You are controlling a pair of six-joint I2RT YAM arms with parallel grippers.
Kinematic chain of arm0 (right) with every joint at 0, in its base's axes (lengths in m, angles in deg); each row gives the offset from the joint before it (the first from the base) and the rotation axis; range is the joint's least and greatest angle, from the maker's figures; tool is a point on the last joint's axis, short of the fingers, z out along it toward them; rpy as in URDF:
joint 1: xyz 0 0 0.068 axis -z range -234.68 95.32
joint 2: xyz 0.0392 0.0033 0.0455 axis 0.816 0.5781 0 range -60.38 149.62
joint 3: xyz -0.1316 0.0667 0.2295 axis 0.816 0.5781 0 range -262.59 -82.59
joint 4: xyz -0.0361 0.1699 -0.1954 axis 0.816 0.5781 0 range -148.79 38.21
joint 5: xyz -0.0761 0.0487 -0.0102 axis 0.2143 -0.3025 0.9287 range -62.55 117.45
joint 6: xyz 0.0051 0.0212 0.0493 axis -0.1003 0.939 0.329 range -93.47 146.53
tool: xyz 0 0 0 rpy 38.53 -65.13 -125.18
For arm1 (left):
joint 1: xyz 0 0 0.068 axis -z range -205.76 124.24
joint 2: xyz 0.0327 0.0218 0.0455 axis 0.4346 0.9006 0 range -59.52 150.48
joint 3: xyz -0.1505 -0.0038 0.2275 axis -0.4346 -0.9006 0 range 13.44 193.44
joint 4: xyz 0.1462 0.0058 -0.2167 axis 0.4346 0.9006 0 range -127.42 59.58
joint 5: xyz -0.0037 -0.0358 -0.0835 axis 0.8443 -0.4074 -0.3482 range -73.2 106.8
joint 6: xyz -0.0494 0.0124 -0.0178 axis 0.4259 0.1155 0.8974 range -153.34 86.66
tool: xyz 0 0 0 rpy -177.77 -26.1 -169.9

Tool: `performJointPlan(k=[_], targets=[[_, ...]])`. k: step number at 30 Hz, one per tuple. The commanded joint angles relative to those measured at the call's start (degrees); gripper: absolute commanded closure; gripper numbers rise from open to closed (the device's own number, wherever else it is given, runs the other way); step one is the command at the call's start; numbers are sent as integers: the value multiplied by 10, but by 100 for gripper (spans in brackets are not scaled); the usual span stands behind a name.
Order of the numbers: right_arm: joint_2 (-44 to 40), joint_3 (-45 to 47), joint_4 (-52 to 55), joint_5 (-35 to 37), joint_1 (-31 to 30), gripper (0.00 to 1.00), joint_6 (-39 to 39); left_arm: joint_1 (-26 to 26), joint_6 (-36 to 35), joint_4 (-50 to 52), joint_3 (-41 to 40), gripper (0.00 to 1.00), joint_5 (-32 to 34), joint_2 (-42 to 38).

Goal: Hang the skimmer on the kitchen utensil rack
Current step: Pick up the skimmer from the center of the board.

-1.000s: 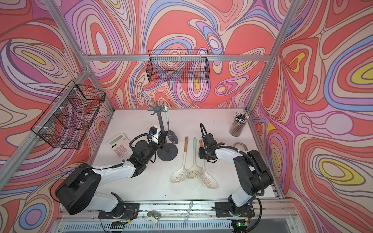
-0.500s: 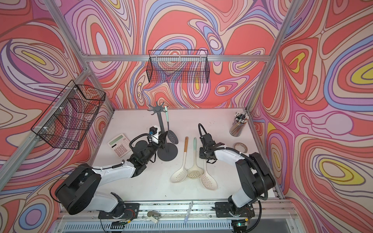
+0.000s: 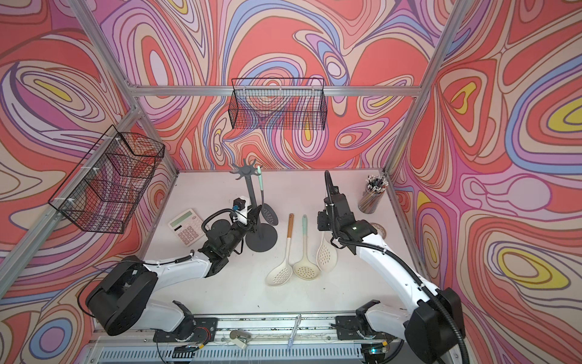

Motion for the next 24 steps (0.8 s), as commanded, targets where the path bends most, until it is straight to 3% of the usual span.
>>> performJointPlan(k=[1,9,13,24], targets=[[-22,-30,-2,14,-10,100,-44,-2,-9,-17,19,100,1,-7],[-58,-78,7,-34,-16,100,-90,-2,-12,-11,21,100,5,-10],[-69,-80,-17,-61,-56,100,-98,-2,-11,-10,21,100,6,-8],[0,-126,-66,221,-309,100,-151,-2,-11,-7,24,100,8,-3]])
